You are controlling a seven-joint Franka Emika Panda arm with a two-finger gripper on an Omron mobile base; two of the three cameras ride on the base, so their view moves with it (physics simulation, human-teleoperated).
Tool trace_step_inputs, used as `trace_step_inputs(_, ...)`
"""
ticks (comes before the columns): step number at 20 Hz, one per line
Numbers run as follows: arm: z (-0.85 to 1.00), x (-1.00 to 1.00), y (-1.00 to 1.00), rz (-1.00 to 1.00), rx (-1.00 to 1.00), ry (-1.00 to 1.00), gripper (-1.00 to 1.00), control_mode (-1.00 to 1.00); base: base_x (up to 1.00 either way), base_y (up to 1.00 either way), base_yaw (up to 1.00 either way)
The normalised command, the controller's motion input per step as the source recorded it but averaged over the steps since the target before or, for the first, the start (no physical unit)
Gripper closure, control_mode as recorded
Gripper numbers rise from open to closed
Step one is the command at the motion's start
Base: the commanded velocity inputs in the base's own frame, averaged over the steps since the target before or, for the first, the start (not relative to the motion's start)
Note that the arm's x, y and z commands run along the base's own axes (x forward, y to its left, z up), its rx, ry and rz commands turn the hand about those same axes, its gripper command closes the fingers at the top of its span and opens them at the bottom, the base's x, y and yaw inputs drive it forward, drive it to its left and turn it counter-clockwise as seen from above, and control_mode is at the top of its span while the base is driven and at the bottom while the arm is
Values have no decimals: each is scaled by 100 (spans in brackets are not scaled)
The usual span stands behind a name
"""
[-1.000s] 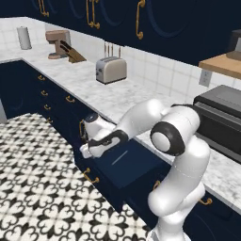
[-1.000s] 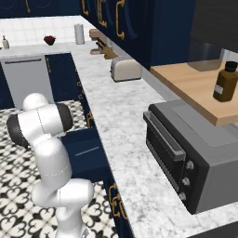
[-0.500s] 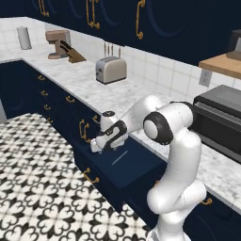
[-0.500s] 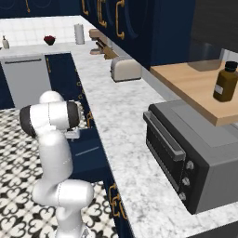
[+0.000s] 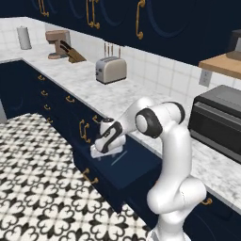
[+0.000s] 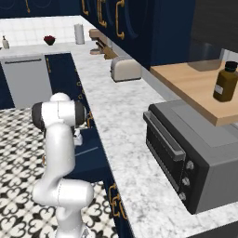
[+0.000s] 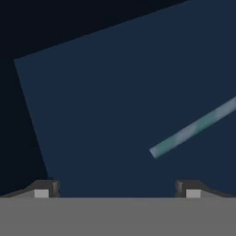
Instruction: Take a straw from the drawer in front and place it inside the glass cup on the dining counter.
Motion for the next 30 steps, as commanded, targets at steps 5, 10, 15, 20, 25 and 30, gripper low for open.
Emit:
trace_step_inputs(5,-30,-24,38,0,2,1,-100,-100,0,0,0)
trace_step_inputs(10,-2,-56,68,0,6,0,-100,-100,0,0,0)
trace_step_inputs(15,26,-72,98,0,7,0,-100,-100,0,0,0)
trace_step_inputs(20,47,-20,42,-7,3,-4,-100,-100,0,0,0)
trace_step_inputs(25,12,55,-46,-33,-1,0,-100,-100,0,0,0)
trace_step_inputs(30,0,57,-59,-30,0,0,-100,-100,0,0,0)
